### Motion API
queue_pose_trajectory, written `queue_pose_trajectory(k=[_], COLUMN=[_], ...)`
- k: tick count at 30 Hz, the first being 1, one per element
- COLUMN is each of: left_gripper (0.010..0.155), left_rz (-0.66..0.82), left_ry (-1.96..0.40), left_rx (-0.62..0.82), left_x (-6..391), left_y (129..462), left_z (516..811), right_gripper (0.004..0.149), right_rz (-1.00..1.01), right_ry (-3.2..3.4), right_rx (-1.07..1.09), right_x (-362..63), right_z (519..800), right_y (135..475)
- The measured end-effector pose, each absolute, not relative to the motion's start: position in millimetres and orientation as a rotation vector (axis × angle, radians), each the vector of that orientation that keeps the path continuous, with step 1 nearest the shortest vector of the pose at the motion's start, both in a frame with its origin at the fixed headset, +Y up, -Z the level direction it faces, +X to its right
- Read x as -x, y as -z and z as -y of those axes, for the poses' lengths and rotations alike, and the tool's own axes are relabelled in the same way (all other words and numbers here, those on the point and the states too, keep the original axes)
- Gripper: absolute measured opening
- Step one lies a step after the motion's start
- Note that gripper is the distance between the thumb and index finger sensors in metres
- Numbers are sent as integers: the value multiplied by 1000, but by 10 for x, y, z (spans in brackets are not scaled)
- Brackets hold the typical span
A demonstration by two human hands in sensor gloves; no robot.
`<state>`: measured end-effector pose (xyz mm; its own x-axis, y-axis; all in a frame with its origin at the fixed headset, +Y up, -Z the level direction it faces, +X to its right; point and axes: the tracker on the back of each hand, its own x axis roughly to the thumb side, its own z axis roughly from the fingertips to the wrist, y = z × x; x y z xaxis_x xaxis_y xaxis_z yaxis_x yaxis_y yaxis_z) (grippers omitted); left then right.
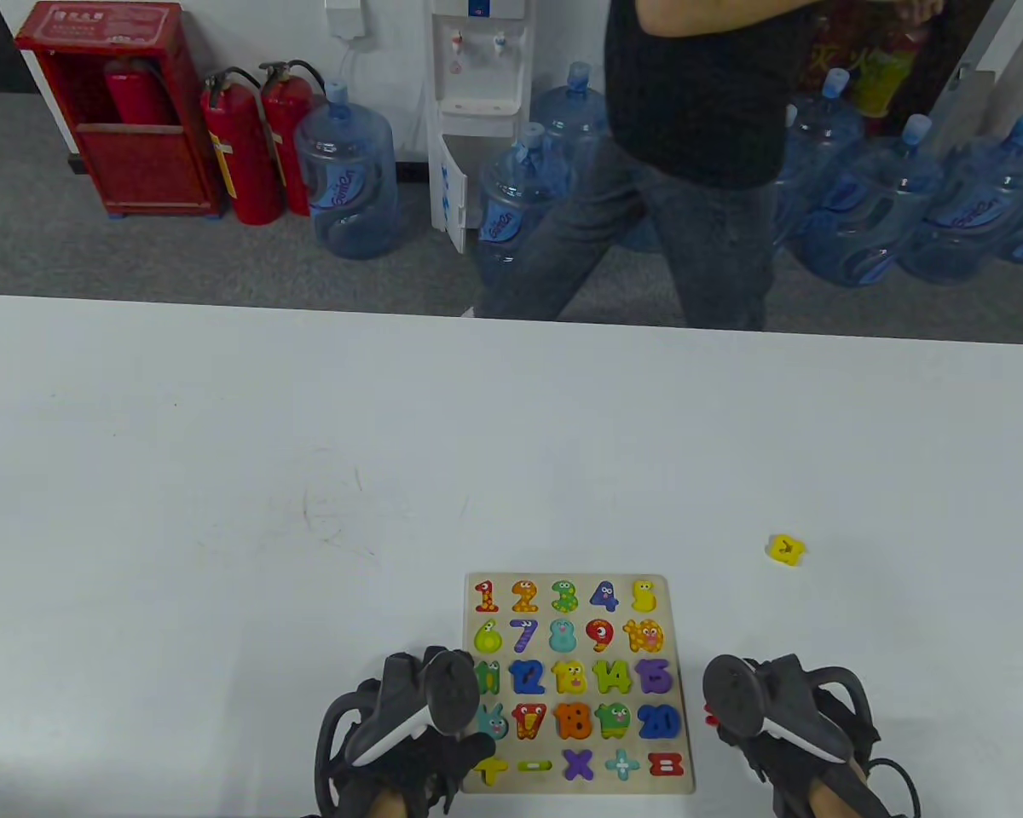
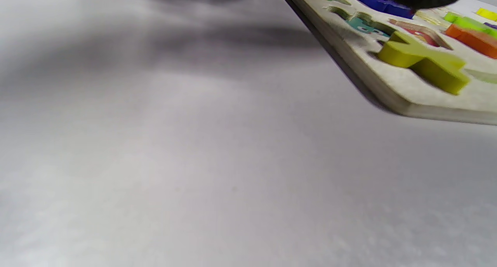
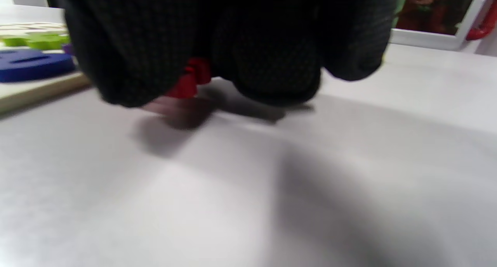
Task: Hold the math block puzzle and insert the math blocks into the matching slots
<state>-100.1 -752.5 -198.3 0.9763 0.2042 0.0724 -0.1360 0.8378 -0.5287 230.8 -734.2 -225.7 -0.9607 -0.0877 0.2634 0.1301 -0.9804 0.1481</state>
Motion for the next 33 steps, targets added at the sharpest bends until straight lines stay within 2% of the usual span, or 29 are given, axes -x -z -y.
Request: queue_pose_trajectory(k=[5,11,21,29,33], left_gripper=[85,85,85,85,85], left_rz=[128,127,127,127,127], left_ry=[-181,-181,-182,-182,-181], left_rx=[550,550,548,548,549], left_x=[1001,1000,1004,1001,1000], left_y=[1985,1987,1990,1990,1990], left_z=[7525,7524,7522,7523,7524], right_gripper=[55,55,55,55,56], right_rz=[192,249,134,267,262], right_ry=[2968,2973,2942,2886,2863], right_rx=[484,610,664,761,759], right_x=[-2121,-1938,-1869,-1755,-1735], right_z=[7299,7314,7217,7278,7291], right_y=[2179,2105,2005,1946,1927])
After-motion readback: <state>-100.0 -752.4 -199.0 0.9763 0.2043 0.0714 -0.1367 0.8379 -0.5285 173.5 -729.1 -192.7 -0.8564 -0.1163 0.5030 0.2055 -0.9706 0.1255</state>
